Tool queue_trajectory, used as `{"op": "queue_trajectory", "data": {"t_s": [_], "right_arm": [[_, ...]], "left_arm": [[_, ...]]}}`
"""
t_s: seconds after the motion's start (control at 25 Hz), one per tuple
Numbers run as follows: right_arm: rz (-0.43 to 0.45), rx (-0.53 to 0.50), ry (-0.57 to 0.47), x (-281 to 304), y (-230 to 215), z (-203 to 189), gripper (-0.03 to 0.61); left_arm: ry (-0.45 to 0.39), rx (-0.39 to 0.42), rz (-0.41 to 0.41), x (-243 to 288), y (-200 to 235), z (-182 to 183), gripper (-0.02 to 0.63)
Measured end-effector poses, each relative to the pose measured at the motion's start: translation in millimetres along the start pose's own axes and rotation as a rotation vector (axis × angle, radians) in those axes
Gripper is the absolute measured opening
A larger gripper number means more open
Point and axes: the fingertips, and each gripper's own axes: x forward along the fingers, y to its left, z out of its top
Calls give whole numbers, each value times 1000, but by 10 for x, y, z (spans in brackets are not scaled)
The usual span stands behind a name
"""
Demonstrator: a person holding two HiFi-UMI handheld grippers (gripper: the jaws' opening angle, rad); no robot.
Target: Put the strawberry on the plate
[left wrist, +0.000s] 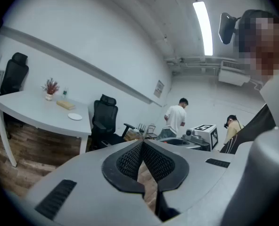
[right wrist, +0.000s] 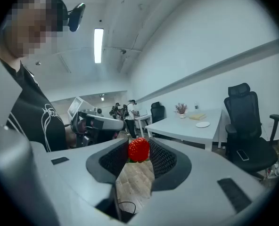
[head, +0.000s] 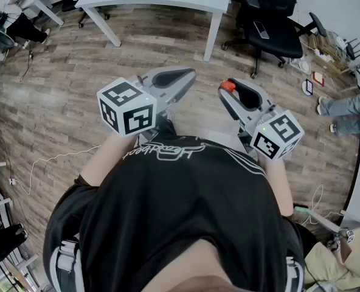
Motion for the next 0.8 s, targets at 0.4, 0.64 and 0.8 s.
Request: {"op": "queue_trajectory", "data": {"t_s": [0.4,0.64,0.8], "right_arm": [[-15,-30,-5,-142,94,33,133],[-11,-32,0,-19,47,19,133],[3,-27,7,138,-66,24,133]], "left_arm": [[8,9,-4,-40,-183,-26,6],[12,-15,3,-67,-57,-85,6],[5,-33,12,-35,117,-62,6]]}}
